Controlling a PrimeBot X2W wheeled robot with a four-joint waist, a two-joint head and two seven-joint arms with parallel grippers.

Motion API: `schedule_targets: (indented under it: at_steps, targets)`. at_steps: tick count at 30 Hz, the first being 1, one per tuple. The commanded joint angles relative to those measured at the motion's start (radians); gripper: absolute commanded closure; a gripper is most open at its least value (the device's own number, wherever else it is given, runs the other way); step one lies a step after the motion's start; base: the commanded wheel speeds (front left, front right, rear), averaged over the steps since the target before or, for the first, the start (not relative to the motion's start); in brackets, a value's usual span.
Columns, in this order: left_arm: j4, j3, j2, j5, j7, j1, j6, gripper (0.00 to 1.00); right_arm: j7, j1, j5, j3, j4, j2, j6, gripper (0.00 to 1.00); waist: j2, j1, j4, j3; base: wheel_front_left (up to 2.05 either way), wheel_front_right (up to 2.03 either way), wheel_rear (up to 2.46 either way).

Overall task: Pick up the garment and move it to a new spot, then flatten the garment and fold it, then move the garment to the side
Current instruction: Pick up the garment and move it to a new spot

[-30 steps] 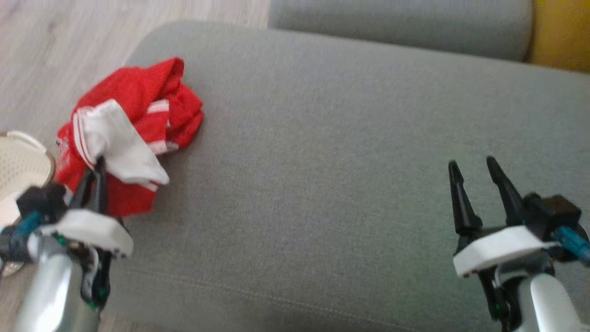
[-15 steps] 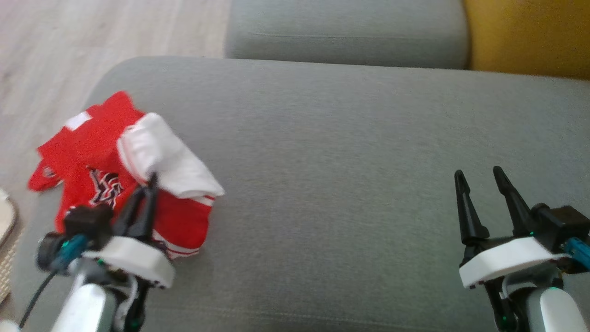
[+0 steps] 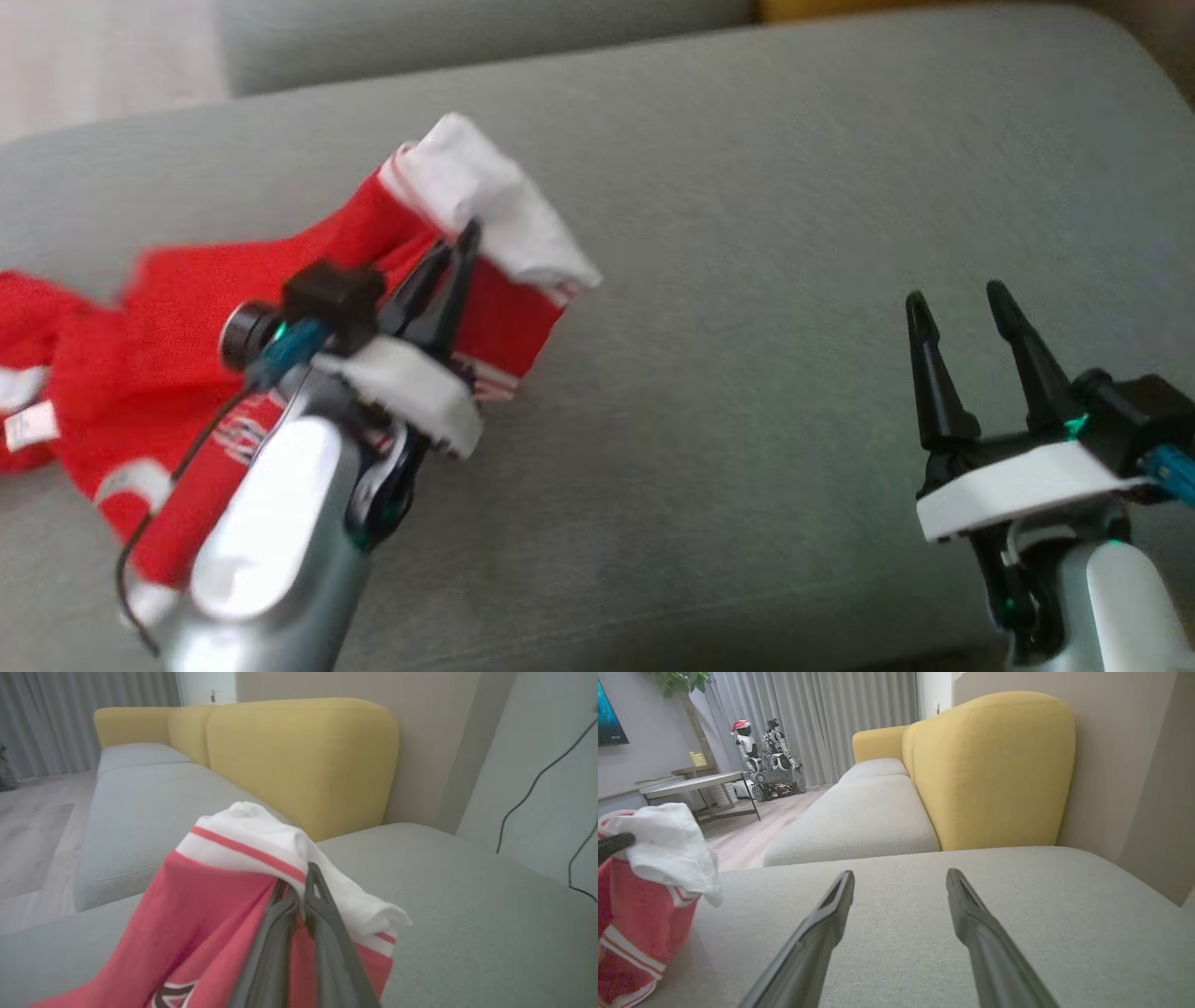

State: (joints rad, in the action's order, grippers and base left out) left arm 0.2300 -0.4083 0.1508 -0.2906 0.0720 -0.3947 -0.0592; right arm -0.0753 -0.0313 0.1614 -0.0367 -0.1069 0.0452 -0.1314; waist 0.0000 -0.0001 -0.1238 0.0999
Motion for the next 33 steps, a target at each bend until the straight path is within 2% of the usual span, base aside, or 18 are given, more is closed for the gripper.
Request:
schedule_targets:
  at_steps: [1, 9, 16, 17, 18, 19, 20, 24, 27, 33]
  targets:
    - [-0.021, 0.026, 0.004, 0.012, 0.009, -0.076, -0.007, 1.00, 0.013, -0.045, 0.013, -0.027, -0.038, 0.005, 0.001, 0.00, 0.0000, 0.0001, -0.089, 0.080, 0.00, 0.00, 0.00]
    - [0.091, -0.052, -0.058, 0.007, 0.013, -0.224, -0.039, 1.00, 0.064, -0.069, 0.066, -0.037, -0.014, 0.005, 0.001, 0.00, 0.0000, 0.0001, -0.176, 0.182, 0.00, 0.00, 0.00]
    - [0.267, -0.110, -0.071, -0.036, -0.018, -0.254, -0.060, 1.00, 0.099, -0.081, 0.094, -0.055, 0.016, 0.005, 0.001, 0.00, 0.0000, 0.0001, -0.197, 0.221, 0.00, 0.00, 0.00]
    - [0.283, -0.115, -0.072, -0.045, -0.015, -0.255, -0.062, 0.80, 0.102, -0.082, 0.095, -0.054, 0.021, 0.005, 0.001, 0.00, 0.0000, 0.0001, -0.195, 0.221, 0.00, 0.00, 0.00]
    - [0.298, -0.120, -0.073, -0.053, -0.015, -0.255, -0.063, 0.42, 0.104, -0.083, 0.094, -0.051, 0.025, 0.005, 0.001, 0.00, 0.0000, 0.0001, -0.190, 0.220, 0.00, 0.00, 0.00]
    - [0.298, -0.120, -0.073, -0.053, -0.015, -0.255, -0.063, 0.42, 0.104, -0.083, 0.094, -0.051, 0.025, 0.005, 0.001, 0.00, 0.0000, 0.0001, -0.190, 0.220, 0.00, 0.00, 0.00]
    - [0.308, -0.125, -0.075, -0.062, -0.011, -0.254, -0.065, 0.00, 0.106, -0.084, 0.093, -0.048, 0.029, 0.005, 0.001, 0.00, 0.0000, 0.0001, -0.184, 0.217, 0.00, 0.00, 0.00]
    - [0.319, -0.139, -0.073, -0.081, 0.022, -0.235, -0.067, 0.00, 0.105, -0.086, 0.083, -0.043, 0.040, 0.005, 0.001, 0.00, 0.0000, 0.0001, -0.149, 0.191, 0.00, 0.00, 0.00]
    - [0.291, -0.132, -0.057, -0.083, 0.070, -0.187, -0.050, 0.00, 0.094, -0.085, 0.068, -0.036, 0.043, 0.005, 0.001, 0.00, 0.0000, 0.0001, -0.100, 0.156, 0.00, 0.00, 0.00]
    - [0.186, -0.078, 0.001, -0.078, 0.136, -0.087, 0.039, 0.00, 0.070, -0.080, 0.041, -0.018, 0.039, 0.005, 0.001, 0.00, 0.0000, 0.0001, -0.014, 0.110, 0.00, 0.00, 0.00]
